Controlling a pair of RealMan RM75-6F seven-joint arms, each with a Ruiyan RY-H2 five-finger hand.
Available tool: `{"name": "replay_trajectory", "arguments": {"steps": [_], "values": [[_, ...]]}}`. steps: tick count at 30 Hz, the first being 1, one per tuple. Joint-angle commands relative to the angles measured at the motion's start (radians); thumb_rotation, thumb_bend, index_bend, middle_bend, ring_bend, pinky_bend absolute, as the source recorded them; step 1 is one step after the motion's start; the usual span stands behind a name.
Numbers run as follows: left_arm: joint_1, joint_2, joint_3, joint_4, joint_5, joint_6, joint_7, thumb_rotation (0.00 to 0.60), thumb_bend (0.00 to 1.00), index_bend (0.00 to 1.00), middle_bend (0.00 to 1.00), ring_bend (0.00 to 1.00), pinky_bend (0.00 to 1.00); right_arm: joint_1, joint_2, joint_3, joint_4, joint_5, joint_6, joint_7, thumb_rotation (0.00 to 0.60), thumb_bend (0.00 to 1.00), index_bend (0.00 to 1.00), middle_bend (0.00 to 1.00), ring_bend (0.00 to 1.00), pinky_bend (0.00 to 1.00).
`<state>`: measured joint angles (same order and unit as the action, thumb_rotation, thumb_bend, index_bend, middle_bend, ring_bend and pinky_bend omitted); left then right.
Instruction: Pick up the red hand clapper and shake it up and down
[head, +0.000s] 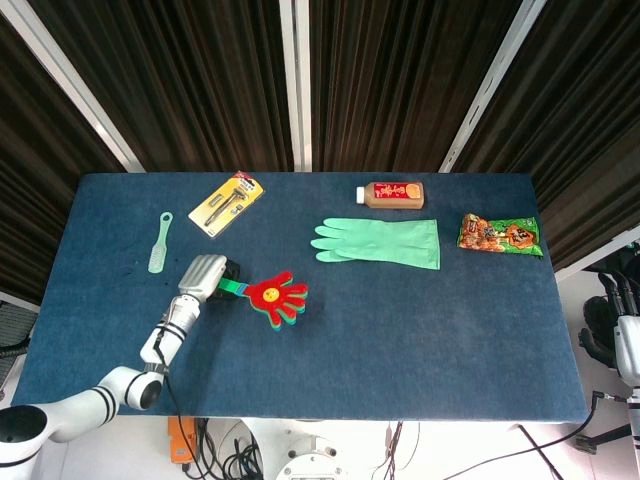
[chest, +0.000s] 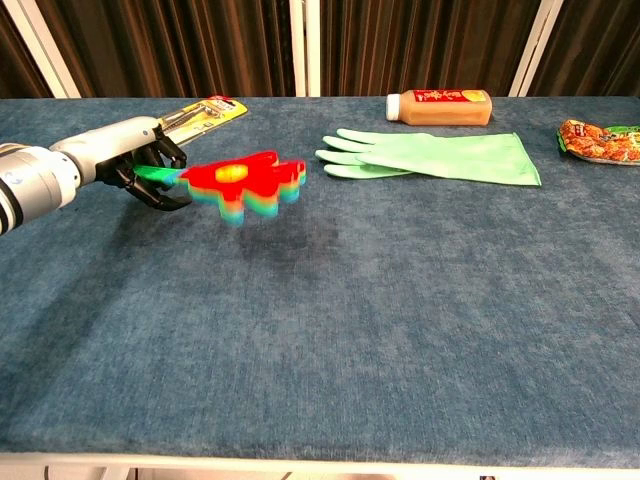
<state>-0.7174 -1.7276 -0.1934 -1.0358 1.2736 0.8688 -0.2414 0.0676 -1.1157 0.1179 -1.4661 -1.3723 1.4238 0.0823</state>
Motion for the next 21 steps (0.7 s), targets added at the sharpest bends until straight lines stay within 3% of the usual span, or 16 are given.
{"name": "replay_trajectory", "arguments": {"steps": [1, 11, 17, 21], "values": [[0.004, -0.006, -0.012, -0.005, -0.009, 0.011, -0.013, 0.600, 0.28, 0.98, 1.00, 0.96, 0.96, 0.000, 0.000, 0.000, 0.001, -0.001, 0.001, 0.003, 0.600, 0.28, 0.00, 0.00, 0.00, 0.00], [0.015, 0.007, -0.020, -0.023, 0.027, 0.039, -0.143, 0.600, 0.32, 1.00, 1.00, 1.00, 1.00, -0.001, -0.003, 0.001, 0.006, 0.001, 0.000, 0.005, 0.600, 0.28, 0.00, 0.00, 0.00, 0.00], [0.029, 0.010, -0.034, -0.013, 0.060, 0.101, -0.252, 0.600, 0.55, 1.00, 1.00, 1.00, 1.00, 0.000, -0.003, 0.001, 0.003, 0.000, 0.000, 0.001, 0.600, 0.28, 0.00, 0.00, 0.00, 0.00], [0.053, 0.051, -0.093, -0.099, 0.007, 0.107, -0.387, 0.600, 0.64, 1.00, 1.00, 1.00, 1.00, 0.001, -0.002, 0.002, 0.000, 0.000, 0.000, -0.004, 0.600, 0.28, 0.00, 0.00, 0.00, 0.00]]}}
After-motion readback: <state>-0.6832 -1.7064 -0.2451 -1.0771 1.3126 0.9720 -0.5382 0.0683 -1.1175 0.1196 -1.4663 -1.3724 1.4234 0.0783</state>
